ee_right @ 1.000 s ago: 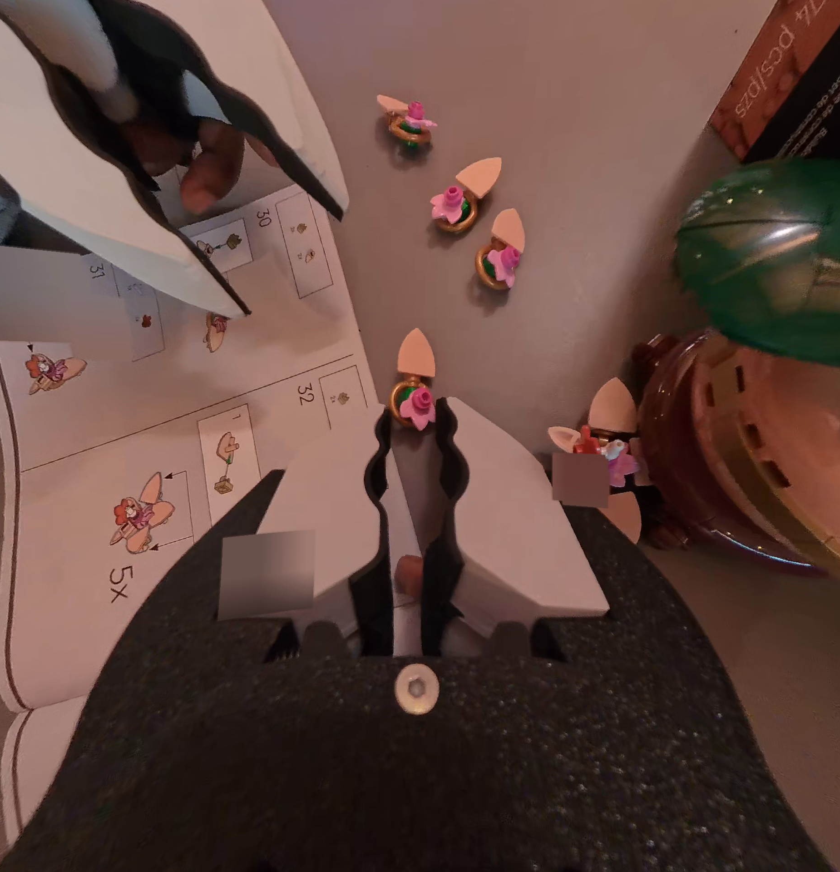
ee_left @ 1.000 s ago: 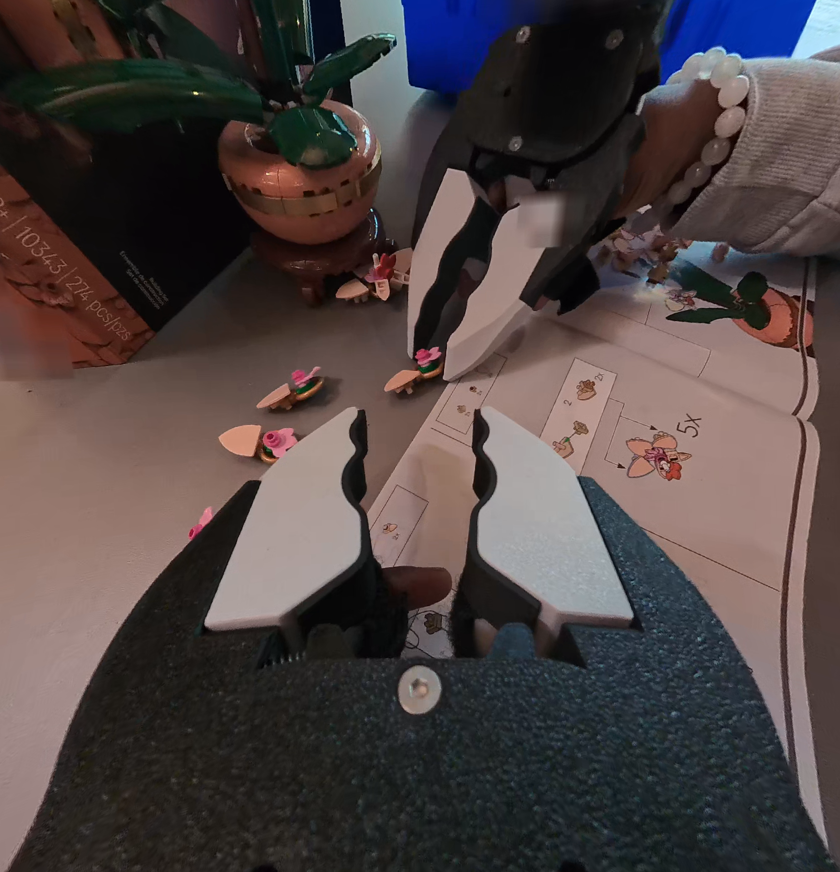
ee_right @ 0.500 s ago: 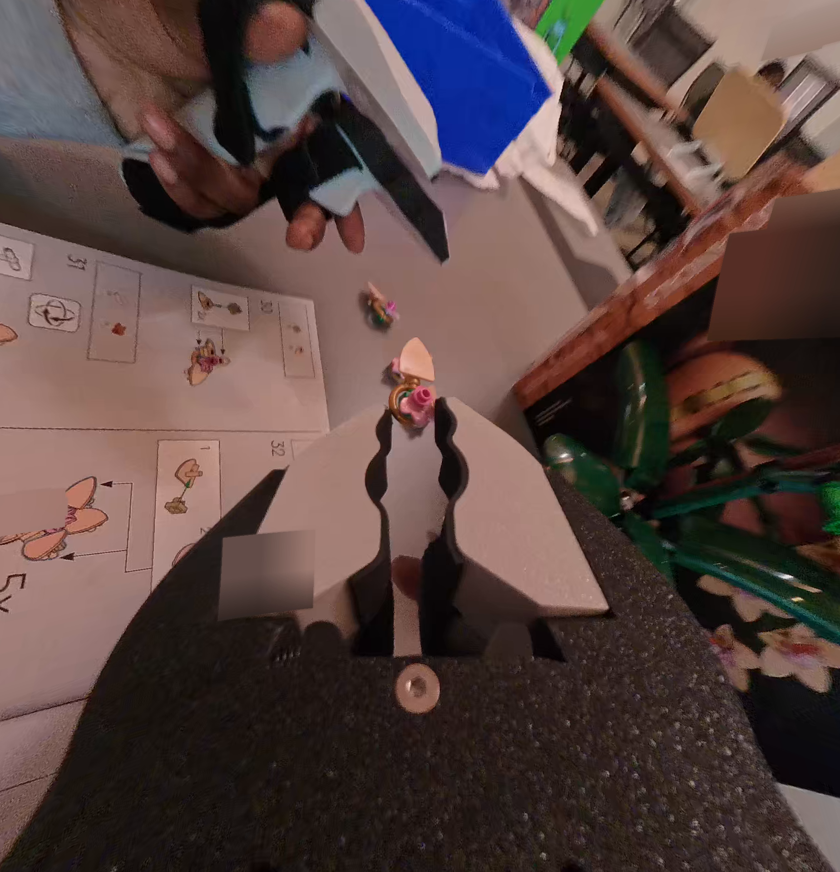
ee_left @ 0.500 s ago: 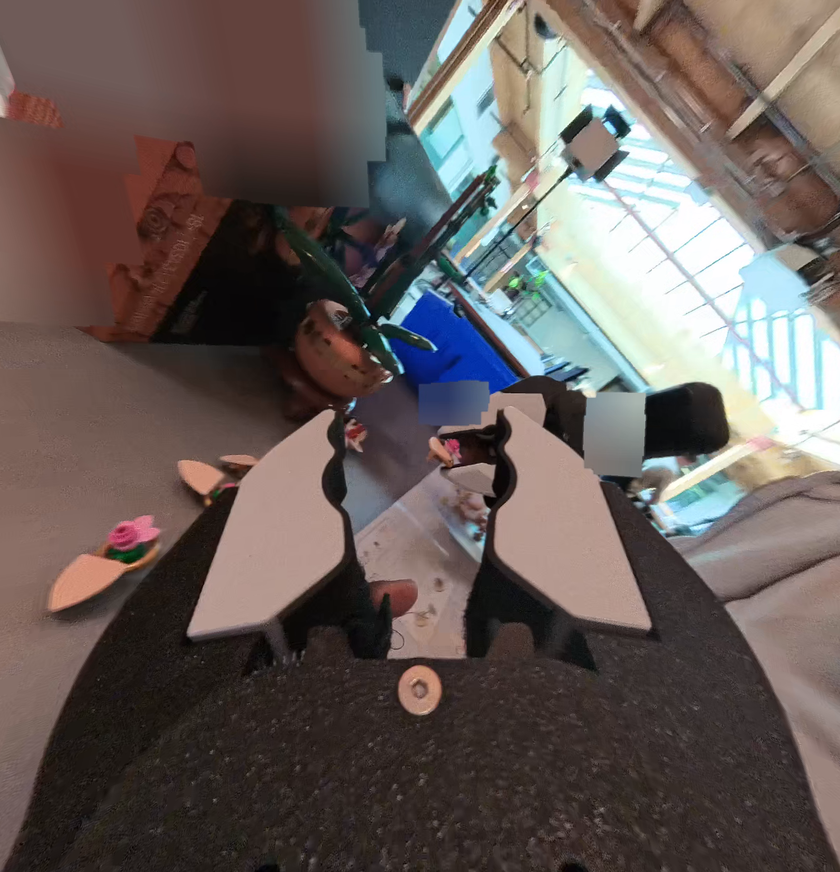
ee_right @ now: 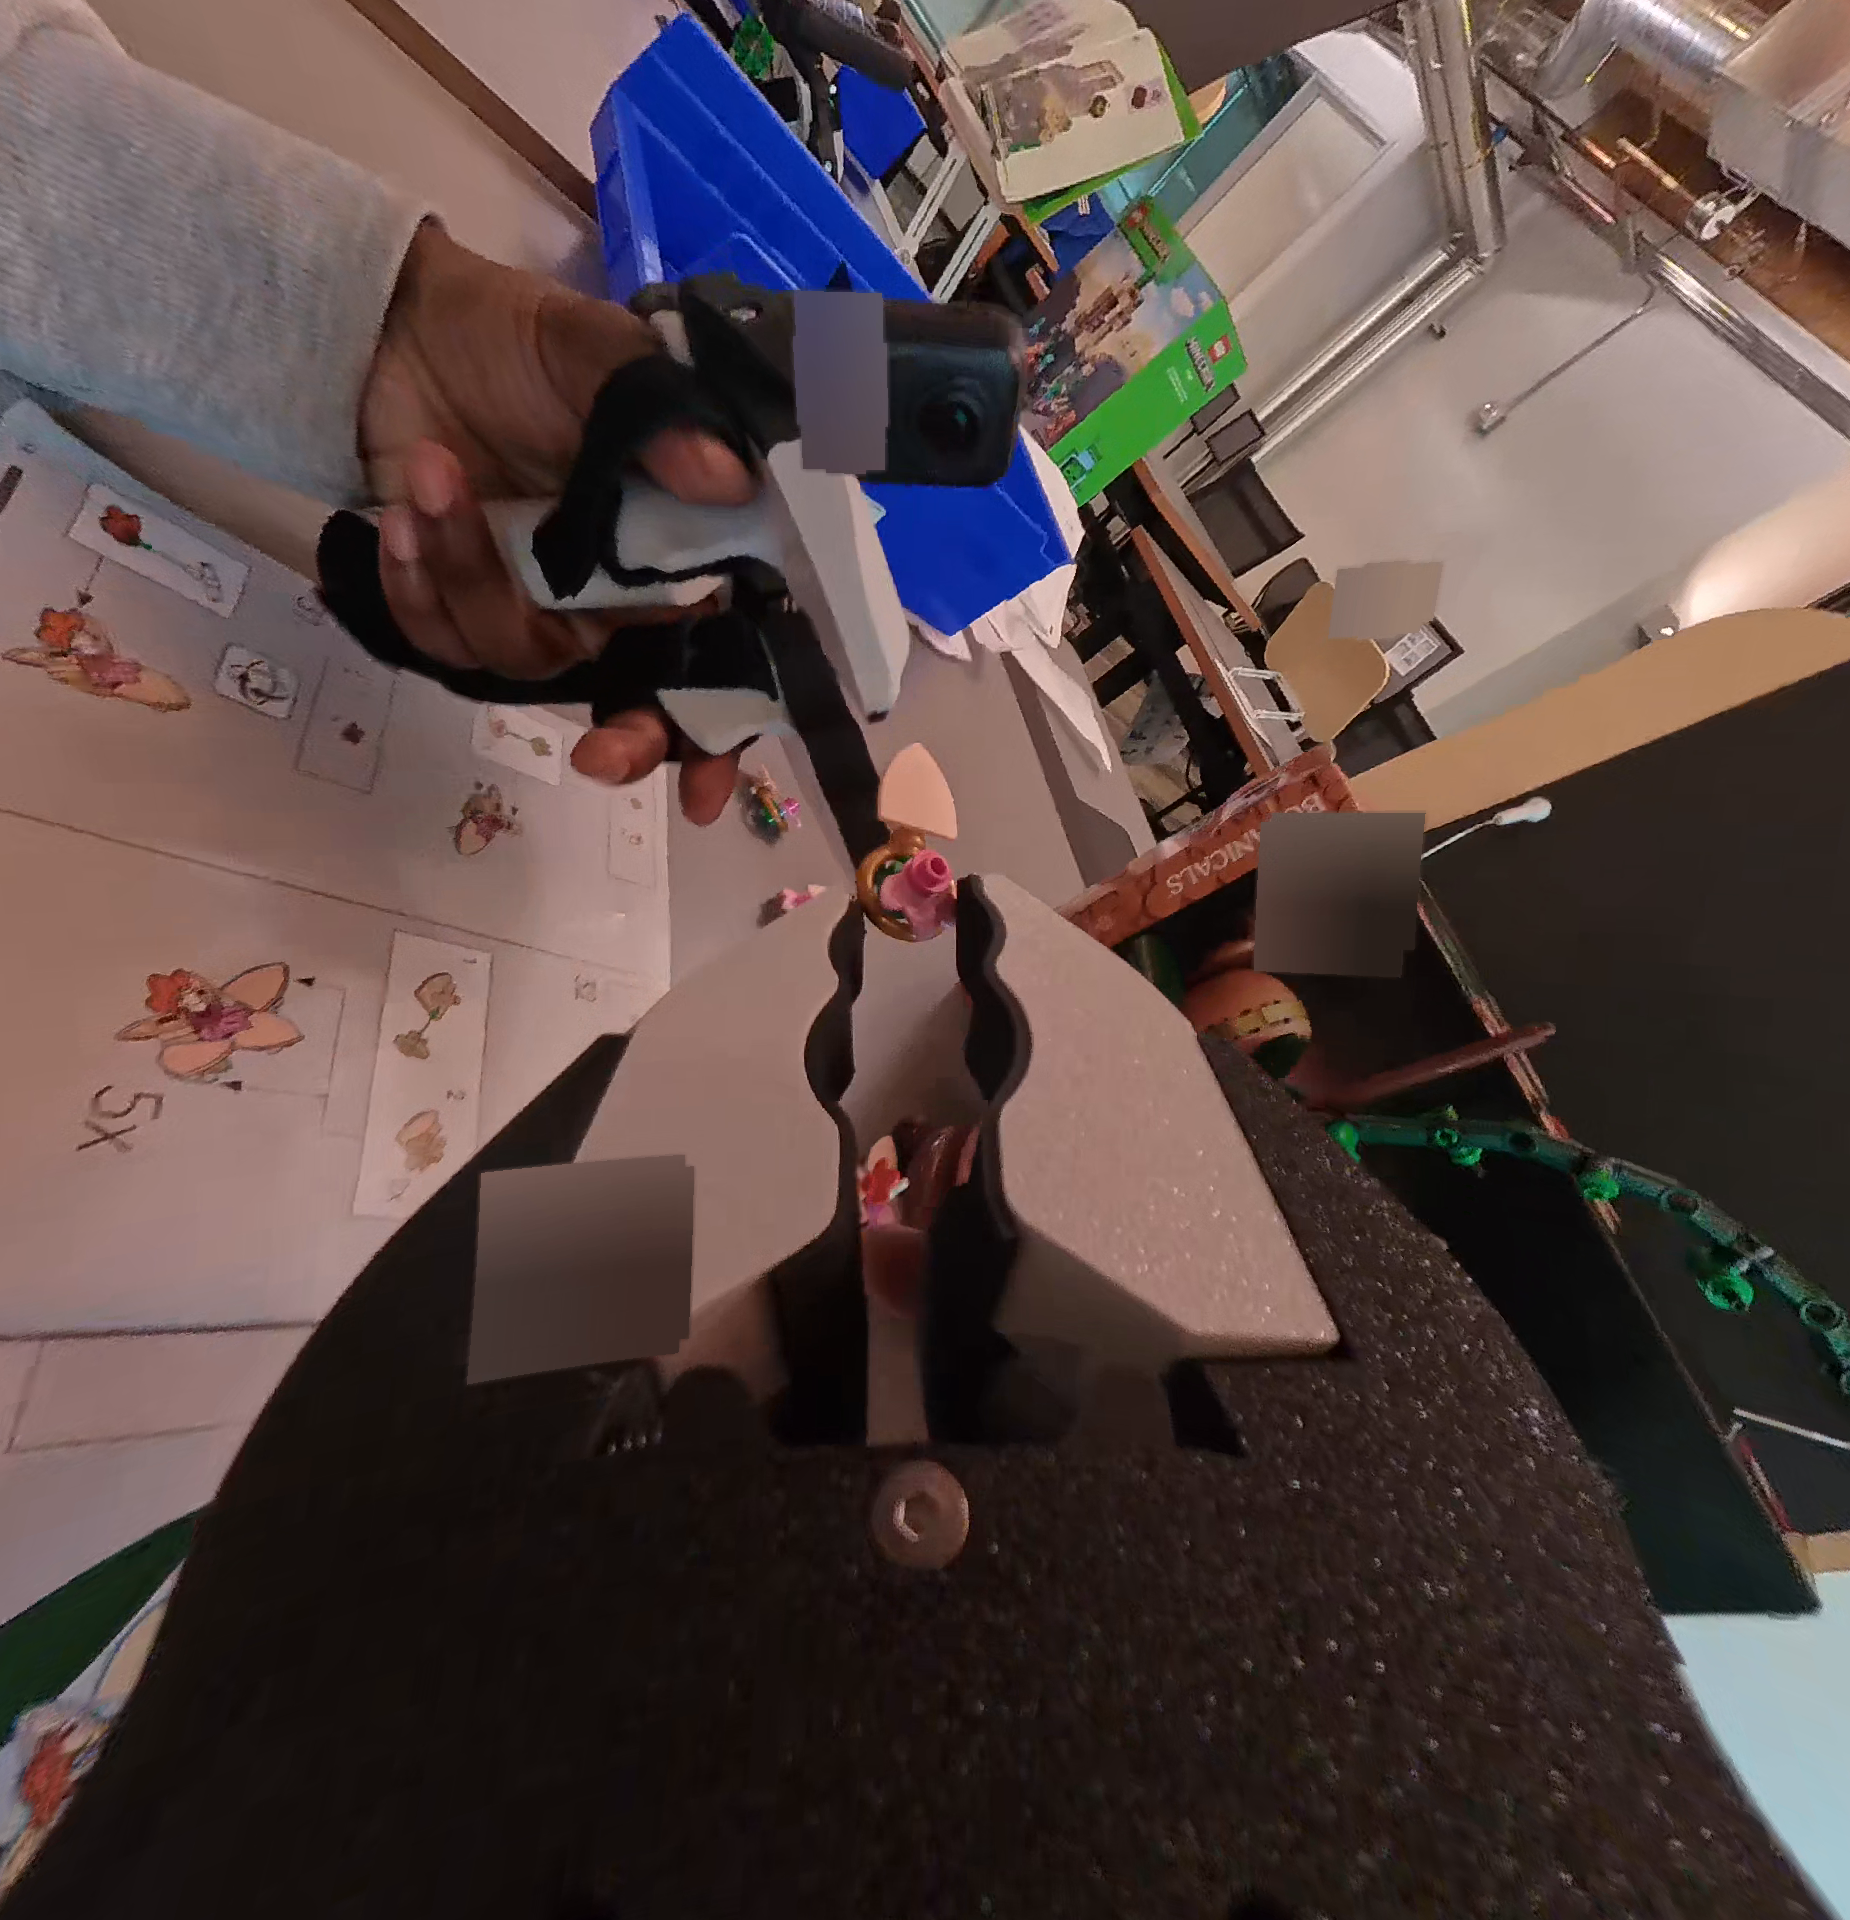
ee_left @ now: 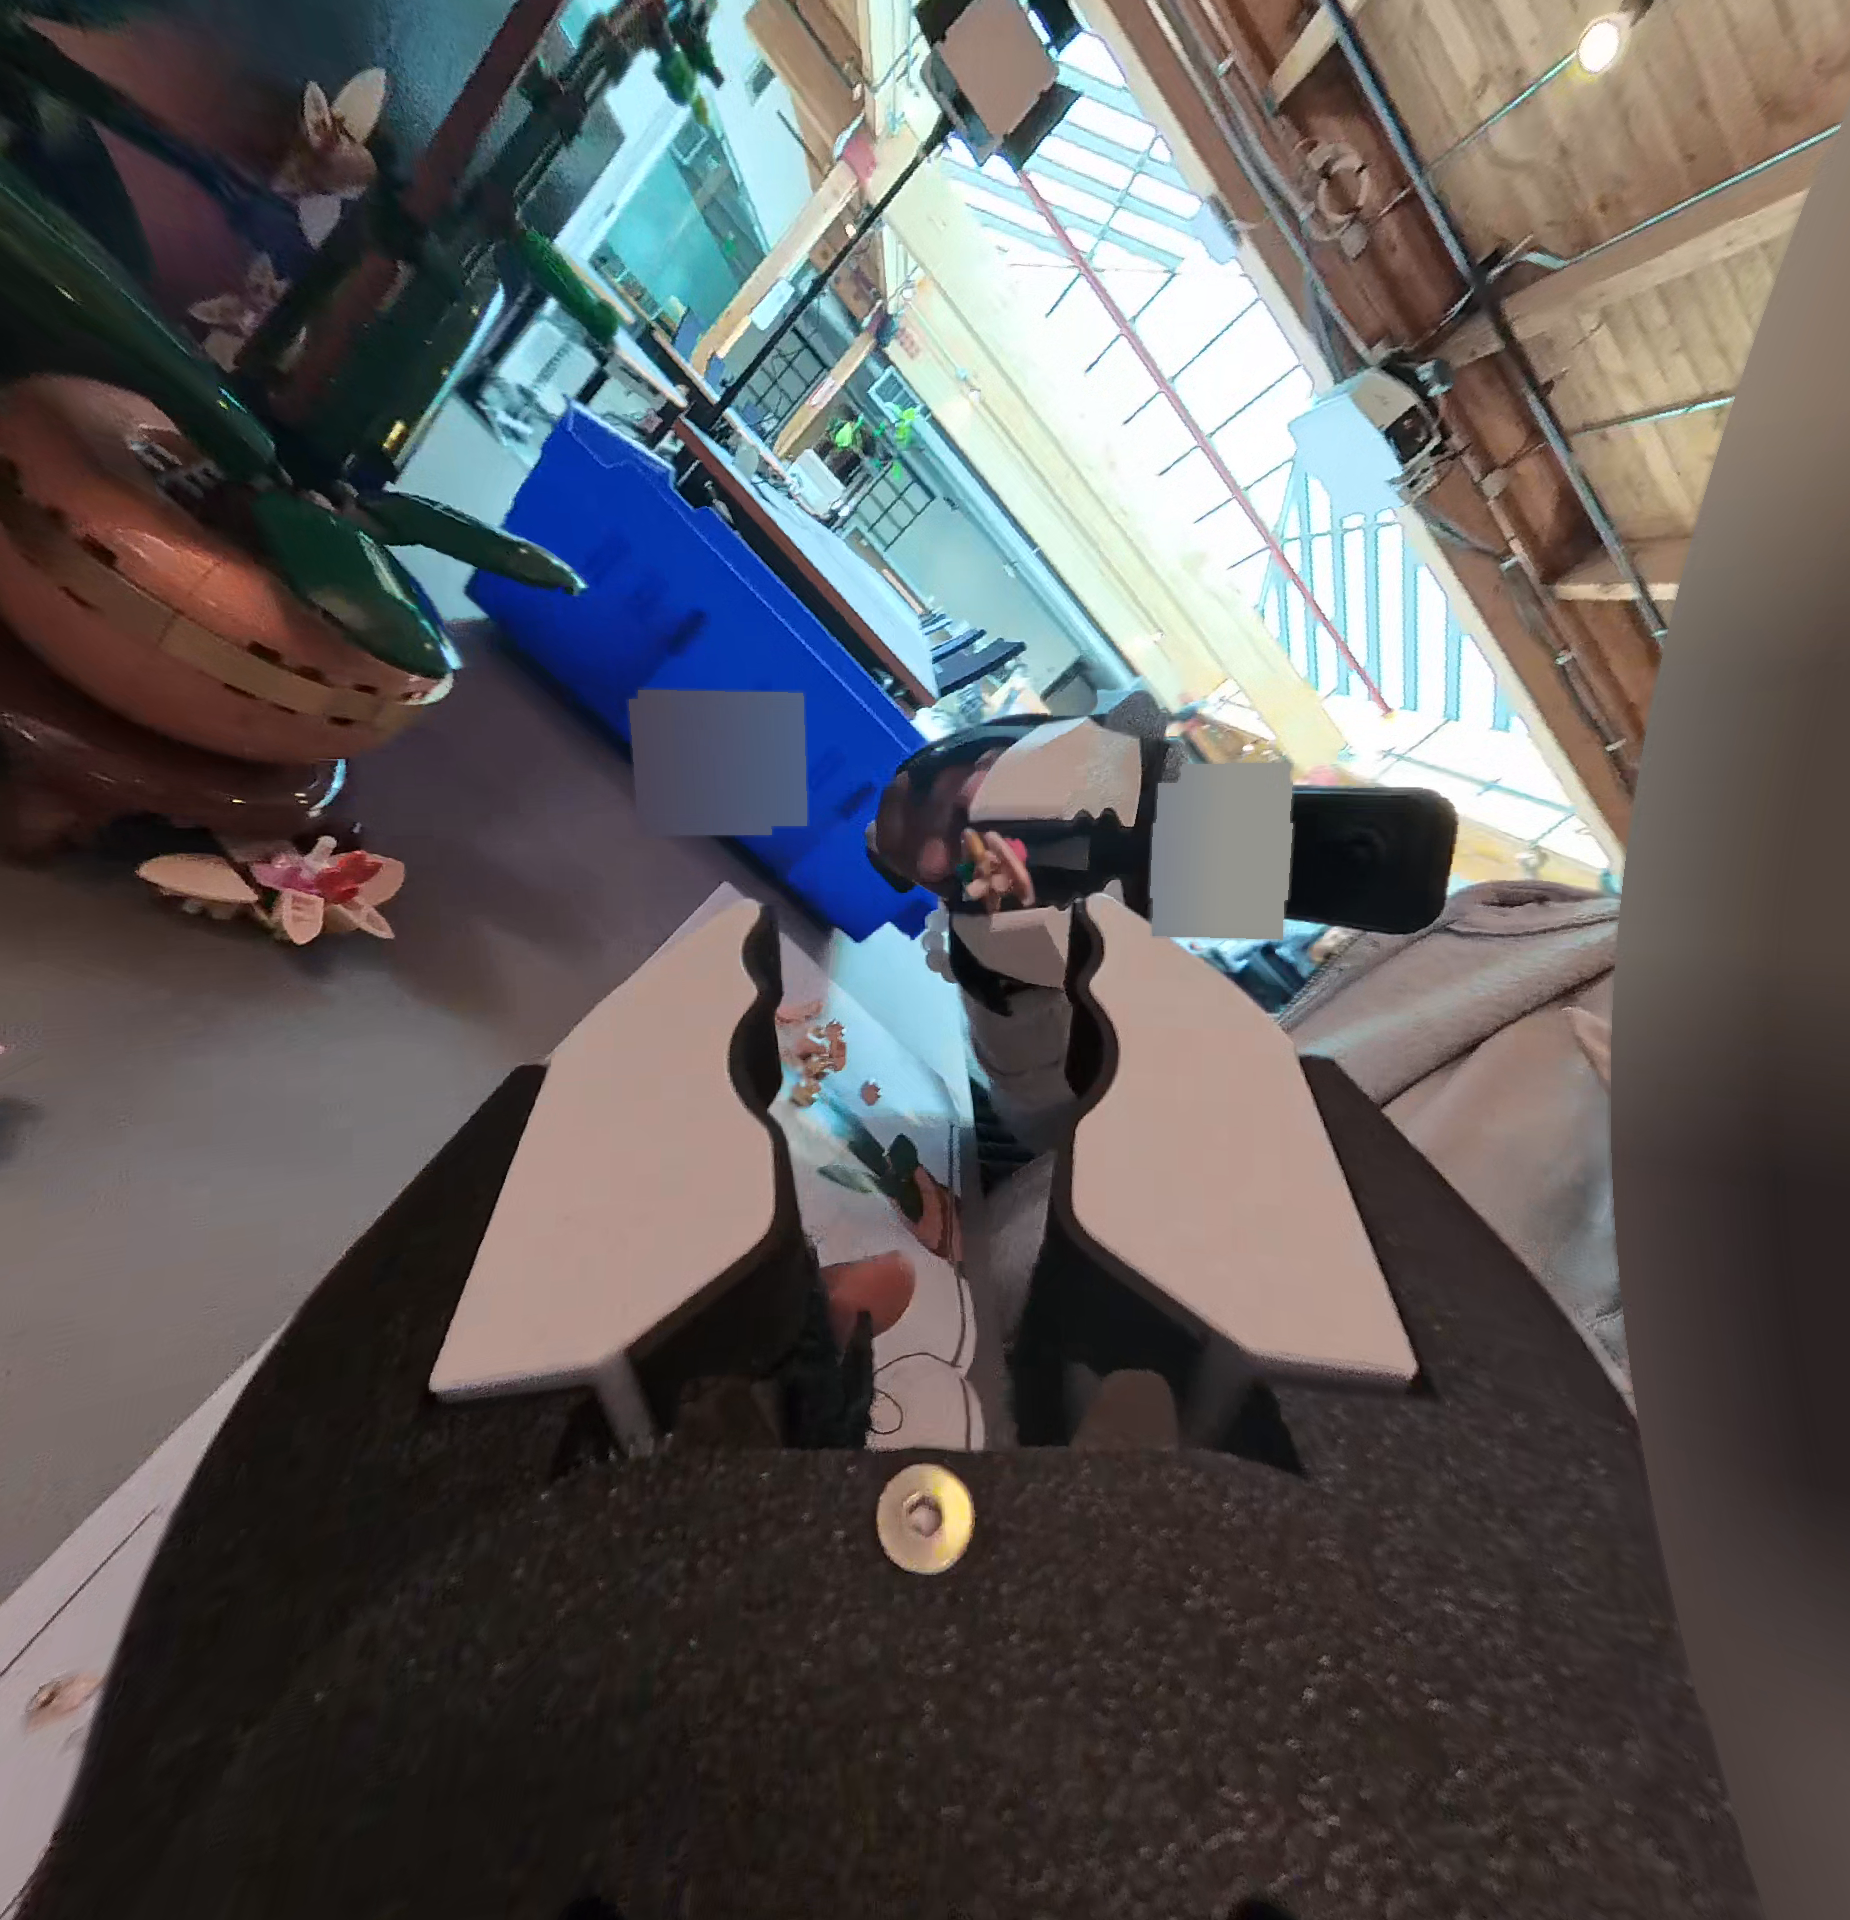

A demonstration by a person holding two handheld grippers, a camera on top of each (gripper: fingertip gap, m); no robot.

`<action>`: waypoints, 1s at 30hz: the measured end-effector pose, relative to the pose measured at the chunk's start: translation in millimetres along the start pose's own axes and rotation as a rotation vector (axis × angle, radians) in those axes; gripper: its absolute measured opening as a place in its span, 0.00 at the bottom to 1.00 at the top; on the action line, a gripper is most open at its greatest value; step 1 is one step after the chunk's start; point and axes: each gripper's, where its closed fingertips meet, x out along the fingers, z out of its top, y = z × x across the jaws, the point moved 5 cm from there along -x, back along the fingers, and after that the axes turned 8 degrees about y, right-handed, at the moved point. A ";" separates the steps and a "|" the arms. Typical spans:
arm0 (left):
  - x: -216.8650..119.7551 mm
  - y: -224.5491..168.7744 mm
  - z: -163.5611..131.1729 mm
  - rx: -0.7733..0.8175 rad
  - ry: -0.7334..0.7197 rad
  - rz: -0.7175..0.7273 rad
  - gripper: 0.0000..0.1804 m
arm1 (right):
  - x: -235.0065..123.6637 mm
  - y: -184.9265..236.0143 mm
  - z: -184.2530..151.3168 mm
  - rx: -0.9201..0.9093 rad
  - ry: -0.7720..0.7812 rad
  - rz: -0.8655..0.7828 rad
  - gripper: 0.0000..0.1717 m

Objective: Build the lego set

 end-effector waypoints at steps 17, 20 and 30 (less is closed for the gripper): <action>-94.2 -4.5 -36.2 0.413 0.053 0.817 0.29 | 5.8 73.7 -52.0 0.579 0.390 0.195 0.09; -102.0 -0.8 -38.6 0.449 0.087 0.879 0.28 | 17.9 69.6 -59.0 0.606 0.457 0.188 0.09; -109.9 -0.6 -24.8 0.686 -0.181 0.852 0.25 | 69.1 48.5 -69.4 0.699 0.624 0.123 0.09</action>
